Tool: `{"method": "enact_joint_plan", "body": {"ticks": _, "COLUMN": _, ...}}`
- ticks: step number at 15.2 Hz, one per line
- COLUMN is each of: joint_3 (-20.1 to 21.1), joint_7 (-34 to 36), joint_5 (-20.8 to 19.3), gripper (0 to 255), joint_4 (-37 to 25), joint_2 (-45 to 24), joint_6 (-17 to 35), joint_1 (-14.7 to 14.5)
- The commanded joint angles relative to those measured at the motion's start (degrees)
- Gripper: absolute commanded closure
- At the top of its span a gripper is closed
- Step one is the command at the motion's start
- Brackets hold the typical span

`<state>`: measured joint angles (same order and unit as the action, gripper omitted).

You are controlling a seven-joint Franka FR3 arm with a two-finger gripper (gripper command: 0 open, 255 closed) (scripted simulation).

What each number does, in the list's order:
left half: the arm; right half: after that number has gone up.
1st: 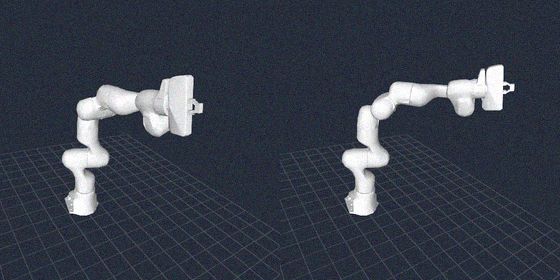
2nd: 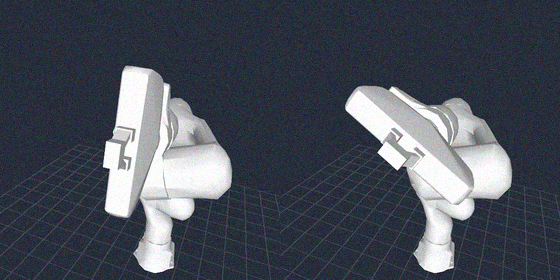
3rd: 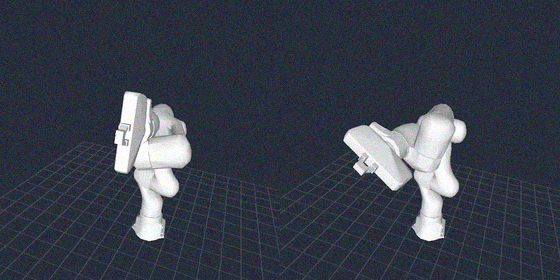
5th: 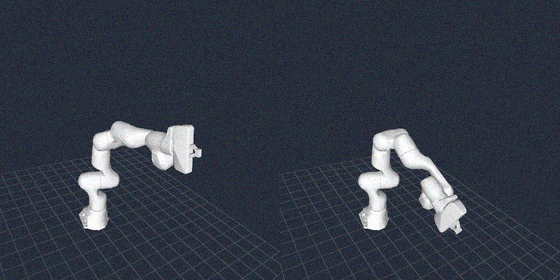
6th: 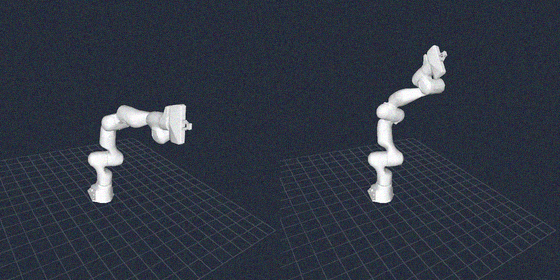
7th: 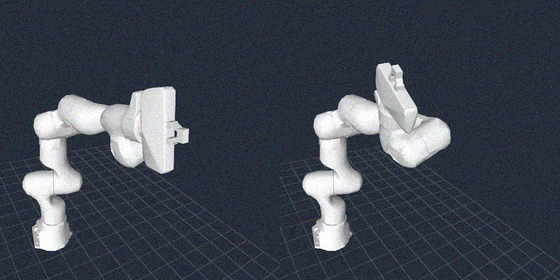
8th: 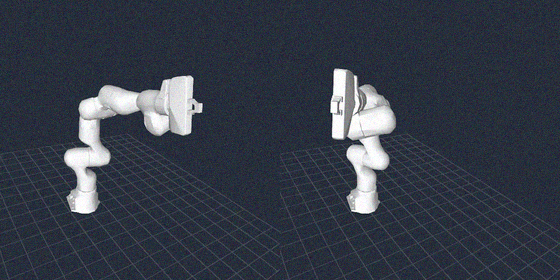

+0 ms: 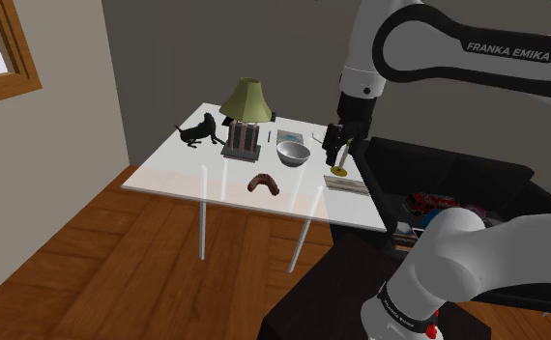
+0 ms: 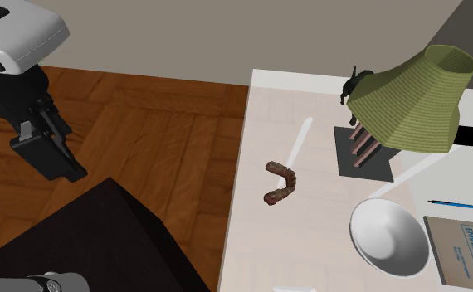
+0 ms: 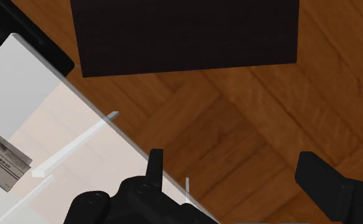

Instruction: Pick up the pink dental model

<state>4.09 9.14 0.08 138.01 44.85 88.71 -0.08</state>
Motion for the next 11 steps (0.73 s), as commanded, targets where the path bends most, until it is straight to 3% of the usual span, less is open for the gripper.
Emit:
{"method": "enact_joint_plan", "body": {"ticks": 1, "joint_3": 0.0, "joint_7": 0.0, "joint_5": 0.0, "gripper": 0, "joint_4": 0.0, "joint_2": 0.0, "joint_6": 0.0, "joint_1": 0.0}}
{"method": "enact_joint_plan", "body": {"ticks": 11, "joint_3": -4.4, "joint_7": -3.1, "joint_5": -2.3, "gripper": 0, "joint_4": 2.7, "joint_2": -15.1, "joint_6": 19.7, "joint_1": 3.0}}
